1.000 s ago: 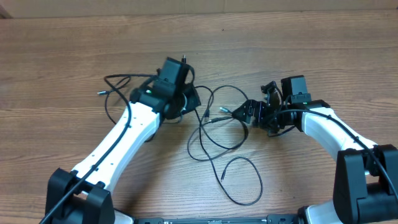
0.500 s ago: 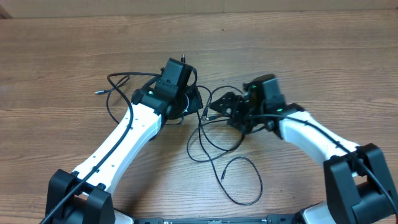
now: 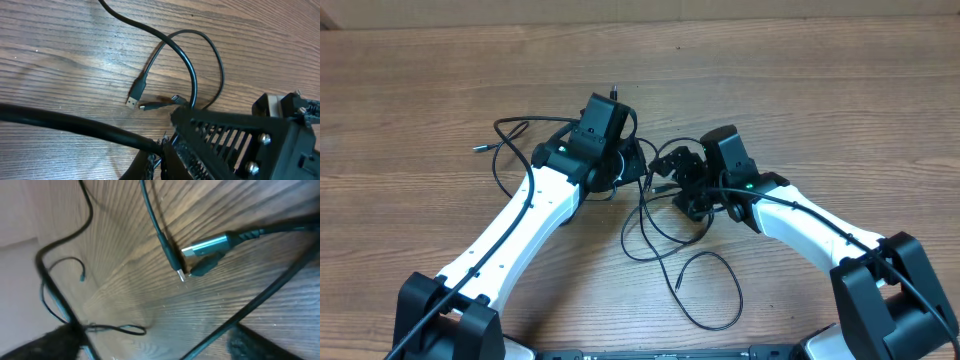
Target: Untangle cables
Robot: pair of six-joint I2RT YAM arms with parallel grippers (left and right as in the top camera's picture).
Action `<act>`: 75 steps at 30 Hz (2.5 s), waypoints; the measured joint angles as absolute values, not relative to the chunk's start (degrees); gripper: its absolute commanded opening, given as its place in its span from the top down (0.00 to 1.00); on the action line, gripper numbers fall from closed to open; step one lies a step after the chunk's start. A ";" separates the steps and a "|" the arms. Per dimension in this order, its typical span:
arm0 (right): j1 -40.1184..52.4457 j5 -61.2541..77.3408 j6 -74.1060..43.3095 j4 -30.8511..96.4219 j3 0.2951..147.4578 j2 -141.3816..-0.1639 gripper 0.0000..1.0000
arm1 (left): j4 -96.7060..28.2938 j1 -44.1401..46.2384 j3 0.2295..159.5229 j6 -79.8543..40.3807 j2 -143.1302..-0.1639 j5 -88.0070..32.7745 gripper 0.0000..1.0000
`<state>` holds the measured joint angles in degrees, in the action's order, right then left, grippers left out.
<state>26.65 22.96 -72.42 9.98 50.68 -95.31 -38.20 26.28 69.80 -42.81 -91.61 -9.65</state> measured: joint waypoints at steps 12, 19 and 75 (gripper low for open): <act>30.76 20.21 -77.89 8.64 50.65 -95.31 0.92 | -35.86 25.78 69.80 -41.95 -89.30 -13.50 0.96; 29.47 16.27 -72.18 12.14 50.68 -95.70 0.96 | -35.77 21.76 69.80 -37.76 -86.98 -14.39 0.96; 12.08 14.76 -3.92 23.11 51.11 -93.73 0.22 | -3.88 0.78 74.85 -65.73 -79.72 -36.47 0.96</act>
<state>12.08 14.76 -3.92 23.11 51.11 -93.73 -3.88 0.78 74.85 -65.73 -79.72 -36.47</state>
